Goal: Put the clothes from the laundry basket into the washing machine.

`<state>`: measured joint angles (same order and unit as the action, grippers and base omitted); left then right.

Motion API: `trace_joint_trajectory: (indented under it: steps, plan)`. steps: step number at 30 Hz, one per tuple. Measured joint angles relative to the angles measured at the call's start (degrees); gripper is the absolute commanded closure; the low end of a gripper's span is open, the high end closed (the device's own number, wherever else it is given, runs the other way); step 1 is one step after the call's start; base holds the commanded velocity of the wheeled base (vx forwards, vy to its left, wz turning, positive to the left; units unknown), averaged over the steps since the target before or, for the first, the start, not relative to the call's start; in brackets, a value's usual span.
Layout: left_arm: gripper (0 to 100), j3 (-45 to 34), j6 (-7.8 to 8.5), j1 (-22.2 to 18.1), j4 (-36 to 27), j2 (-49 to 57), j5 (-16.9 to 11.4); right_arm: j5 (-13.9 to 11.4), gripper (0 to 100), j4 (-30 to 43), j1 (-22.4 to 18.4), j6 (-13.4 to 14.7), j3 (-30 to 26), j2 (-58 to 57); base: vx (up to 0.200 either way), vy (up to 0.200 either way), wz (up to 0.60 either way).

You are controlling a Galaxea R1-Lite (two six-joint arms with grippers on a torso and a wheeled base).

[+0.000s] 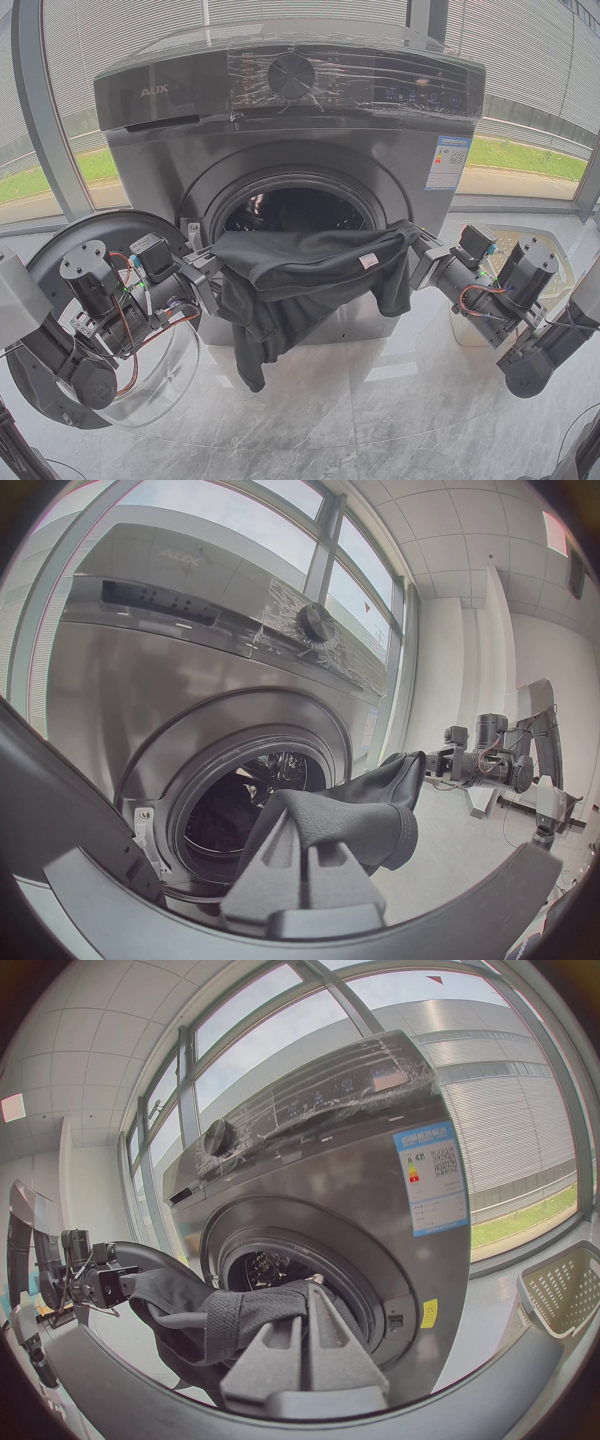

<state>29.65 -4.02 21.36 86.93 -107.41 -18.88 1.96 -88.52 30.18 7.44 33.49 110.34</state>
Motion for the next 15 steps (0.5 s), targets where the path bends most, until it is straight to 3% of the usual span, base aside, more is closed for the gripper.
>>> trace_joint_trajectory:
  steps: [15]
  plan:
    - [100, -0.55, 0.17, -0.11, -0.04, 0.69, -0.18, 0.06, 100, 0.02, 0.02, 0.13, 0.79, -0.80, 0.000, 0.000, 0.00]
